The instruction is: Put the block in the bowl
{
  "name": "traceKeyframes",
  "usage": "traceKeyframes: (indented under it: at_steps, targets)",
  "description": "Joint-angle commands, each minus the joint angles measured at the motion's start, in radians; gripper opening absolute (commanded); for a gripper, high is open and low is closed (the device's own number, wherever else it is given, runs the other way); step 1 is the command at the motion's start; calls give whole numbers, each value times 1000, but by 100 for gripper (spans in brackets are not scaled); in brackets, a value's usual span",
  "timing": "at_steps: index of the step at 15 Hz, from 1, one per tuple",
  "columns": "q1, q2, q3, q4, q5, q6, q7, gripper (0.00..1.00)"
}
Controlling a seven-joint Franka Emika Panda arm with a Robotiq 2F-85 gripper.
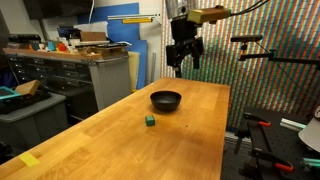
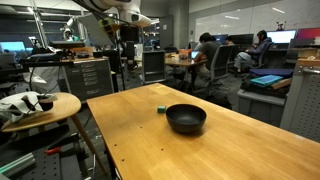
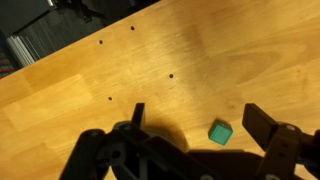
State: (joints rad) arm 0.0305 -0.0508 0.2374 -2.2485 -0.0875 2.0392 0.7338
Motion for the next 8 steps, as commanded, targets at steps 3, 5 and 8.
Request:
traceKeyframes:
  at_steps: [3, 5, 8]
  targets:
    - [39, 183, -64, 109, -31, 106, 284, 100]
    - [55, 246, -92, 132, -46, 177, 373, 100]
    - [94, 343, -142, 176, -91, 262, 465, 100]
